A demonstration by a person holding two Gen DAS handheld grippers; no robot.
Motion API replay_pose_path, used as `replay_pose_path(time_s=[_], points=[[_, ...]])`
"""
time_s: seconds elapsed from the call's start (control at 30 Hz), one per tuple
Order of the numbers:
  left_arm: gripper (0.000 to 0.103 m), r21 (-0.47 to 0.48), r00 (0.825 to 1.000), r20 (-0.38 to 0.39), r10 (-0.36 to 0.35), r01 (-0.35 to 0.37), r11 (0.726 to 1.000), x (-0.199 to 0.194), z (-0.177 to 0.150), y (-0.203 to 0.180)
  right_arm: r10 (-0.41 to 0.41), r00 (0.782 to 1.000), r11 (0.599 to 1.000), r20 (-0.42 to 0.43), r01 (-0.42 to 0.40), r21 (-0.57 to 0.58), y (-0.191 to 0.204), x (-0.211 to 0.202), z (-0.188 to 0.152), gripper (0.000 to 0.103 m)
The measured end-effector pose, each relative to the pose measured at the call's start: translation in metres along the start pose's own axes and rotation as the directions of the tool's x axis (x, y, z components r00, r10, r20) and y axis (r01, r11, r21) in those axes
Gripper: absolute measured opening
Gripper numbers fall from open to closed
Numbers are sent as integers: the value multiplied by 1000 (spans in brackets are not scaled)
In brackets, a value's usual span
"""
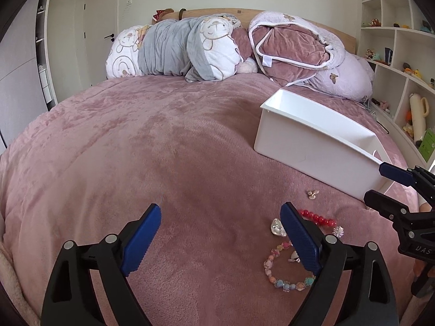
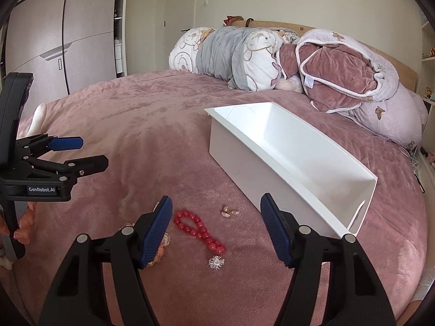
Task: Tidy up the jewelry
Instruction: 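Withdraw both tools from the box back toward the remaining jewelry, then grasp the multicolour bead bracelet with the left tool while the right tool grasps the red bead bracelet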
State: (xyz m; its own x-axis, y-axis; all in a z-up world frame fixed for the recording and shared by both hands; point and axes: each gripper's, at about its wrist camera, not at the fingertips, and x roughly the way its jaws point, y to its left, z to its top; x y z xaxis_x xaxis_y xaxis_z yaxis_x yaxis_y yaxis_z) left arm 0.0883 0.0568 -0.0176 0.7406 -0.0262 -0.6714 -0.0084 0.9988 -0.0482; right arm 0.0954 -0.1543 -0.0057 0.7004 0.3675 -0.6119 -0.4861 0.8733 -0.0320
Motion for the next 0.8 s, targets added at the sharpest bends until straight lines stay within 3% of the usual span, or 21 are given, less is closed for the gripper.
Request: replay_pose_path(time_s=[0.23,0.5,0.6,0.67,0.7,0.8], points=[[91,-23,997,-75,-23,21,1000,16,-23,8,45,996,999,-78,-45,-3,3,34,-19,63],[91,82,991,-119,-68,78,994,31,-37,-20,50,982,999,-183,-51,1,3,76,-36,58],[83,118,985,-152,-86,105,987,39,-43,-29,48,978,999,-202,-49,-4,2,83,-39,57],[64,134,978,-181,-105,130,982,45,-46,-34,48,976,999,-212,-50,-5,1,87,-40,56],[60,140,975,-196,-109,138,980,47,-48,-36,48,975,999,-219,-50,-4,1,89,-41,54],[56,155,971,-211,-113,147,977,53,-52,-41,59,968,998,-245,-60,4,-2,96,-42,49]])
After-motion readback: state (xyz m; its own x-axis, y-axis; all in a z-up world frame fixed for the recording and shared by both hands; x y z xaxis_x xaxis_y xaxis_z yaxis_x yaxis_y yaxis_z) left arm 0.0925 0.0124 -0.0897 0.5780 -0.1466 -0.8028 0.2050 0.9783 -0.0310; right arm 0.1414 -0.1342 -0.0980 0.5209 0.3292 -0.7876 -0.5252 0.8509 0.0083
